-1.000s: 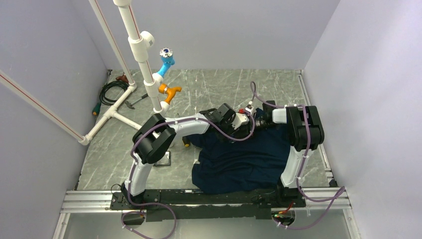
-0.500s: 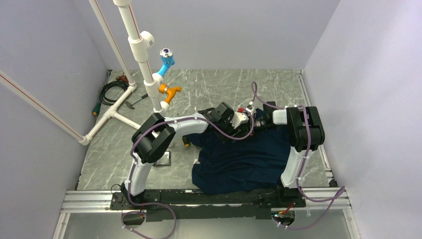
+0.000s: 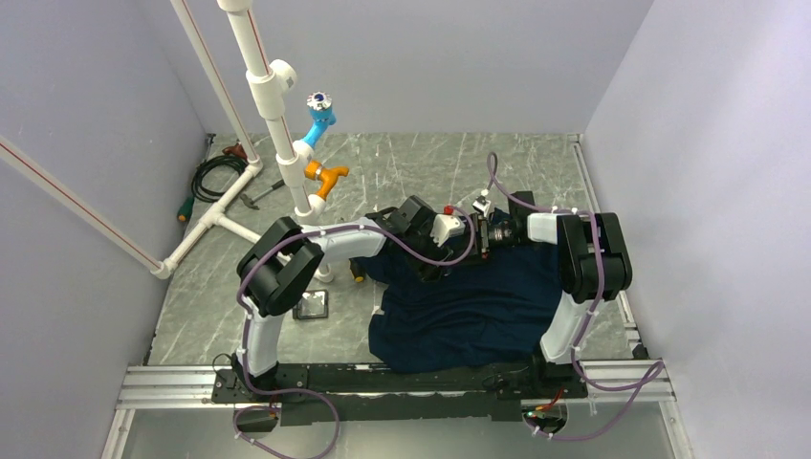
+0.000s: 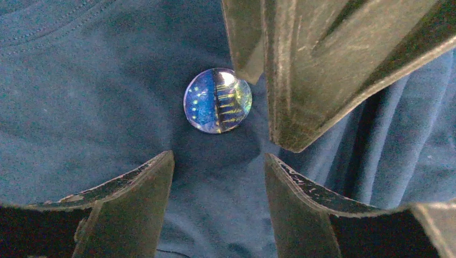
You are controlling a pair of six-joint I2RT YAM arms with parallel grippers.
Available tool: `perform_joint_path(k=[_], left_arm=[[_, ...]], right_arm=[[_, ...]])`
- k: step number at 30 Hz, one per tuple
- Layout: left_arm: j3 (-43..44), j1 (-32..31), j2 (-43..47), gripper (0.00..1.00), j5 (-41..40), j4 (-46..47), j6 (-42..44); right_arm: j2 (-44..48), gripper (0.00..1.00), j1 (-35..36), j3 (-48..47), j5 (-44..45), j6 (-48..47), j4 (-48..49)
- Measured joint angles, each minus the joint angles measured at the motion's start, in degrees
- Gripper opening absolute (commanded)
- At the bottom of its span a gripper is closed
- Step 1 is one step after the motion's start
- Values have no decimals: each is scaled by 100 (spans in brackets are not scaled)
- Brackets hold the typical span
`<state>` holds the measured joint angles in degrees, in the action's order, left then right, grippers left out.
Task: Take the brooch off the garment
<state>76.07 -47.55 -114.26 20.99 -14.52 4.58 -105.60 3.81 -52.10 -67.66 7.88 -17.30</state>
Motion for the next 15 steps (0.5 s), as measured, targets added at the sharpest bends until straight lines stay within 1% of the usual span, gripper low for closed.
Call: perform_joint_path(k=[2,4,6,8,11,15], left_arm=[[0,0,7,64,4,-13,-61],[0,0,7,57,-13,-33,-129],[0,9,7,48,-7,-15,-219],[0,17,7,38,-7,9,-286],[7,24,-9,31,-26,7,-444],[140,24,-199,28,-46,11,-527]], right_arm=[[-15,59,4,2,-7,37,46],[-15,49,4,7,0,94,81],[4,43,-17,72,52,225,238],[76,42,-48,234,188,402,420],[146,41,-105,407,437,662,564],[146,43,-116,411,704,776,636]])
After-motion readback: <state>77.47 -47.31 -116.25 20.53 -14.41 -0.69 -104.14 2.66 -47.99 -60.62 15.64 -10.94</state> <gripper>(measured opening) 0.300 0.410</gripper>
